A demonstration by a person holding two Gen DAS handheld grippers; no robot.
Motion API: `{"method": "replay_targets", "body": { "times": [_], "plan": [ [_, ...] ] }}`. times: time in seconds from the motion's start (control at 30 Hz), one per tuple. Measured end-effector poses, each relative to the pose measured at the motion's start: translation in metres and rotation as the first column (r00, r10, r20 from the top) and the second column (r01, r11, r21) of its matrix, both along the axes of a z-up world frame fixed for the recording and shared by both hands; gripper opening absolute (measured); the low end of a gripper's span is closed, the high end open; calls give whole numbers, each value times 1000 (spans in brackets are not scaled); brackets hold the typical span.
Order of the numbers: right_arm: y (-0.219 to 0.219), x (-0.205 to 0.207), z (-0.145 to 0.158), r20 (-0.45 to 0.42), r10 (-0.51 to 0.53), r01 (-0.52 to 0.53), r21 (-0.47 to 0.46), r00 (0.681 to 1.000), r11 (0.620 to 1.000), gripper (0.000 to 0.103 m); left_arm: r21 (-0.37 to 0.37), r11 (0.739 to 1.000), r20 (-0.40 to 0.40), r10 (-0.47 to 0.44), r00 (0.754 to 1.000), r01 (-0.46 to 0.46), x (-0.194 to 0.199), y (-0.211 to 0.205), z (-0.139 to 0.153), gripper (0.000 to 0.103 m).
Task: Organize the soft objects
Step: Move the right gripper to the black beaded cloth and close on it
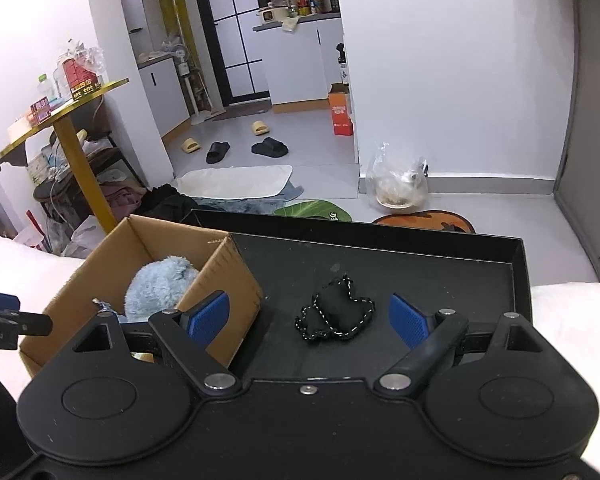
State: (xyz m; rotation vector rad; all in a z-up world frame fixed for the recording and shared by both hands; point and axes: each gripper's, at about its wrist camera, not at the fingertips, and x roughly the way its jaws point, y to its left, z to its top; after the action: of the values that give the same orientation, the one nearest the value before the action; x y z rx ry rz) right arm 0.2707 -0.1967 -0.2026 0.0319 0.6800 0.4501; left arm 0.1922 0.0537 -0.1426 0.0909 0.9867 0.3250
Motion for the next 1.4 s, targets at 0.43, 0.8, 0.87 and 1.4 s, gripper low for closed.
{"method": "replay_targets", "body": {
  "times": [0.43, 0.8, 0.87, 1.4],
  "plan": [
    [2, 37, -28, 2, -1, 1, -13, 1000, 1000, 76, 90, 996, -46, 17, 999, -12, 22, -14, -11, 54],
    [1, 57, -63, -51, 10, -12, -45, 999, 999, 66, 125, 990, -94, 71, 993, -59, 32, -9, -24, 54],
    [3, 57, -67, -56, 18, -21, -55, 998, 998, 61, 137, 989, -102, 66, 993, -51, 34, -11, -25, 54],
    [-2, 48, -52, -162, 36, -44, -42, 986, 998, 17, 140, 989, -110, 73, 991, -57, 28, -13, -22, 54]
  ]
}}
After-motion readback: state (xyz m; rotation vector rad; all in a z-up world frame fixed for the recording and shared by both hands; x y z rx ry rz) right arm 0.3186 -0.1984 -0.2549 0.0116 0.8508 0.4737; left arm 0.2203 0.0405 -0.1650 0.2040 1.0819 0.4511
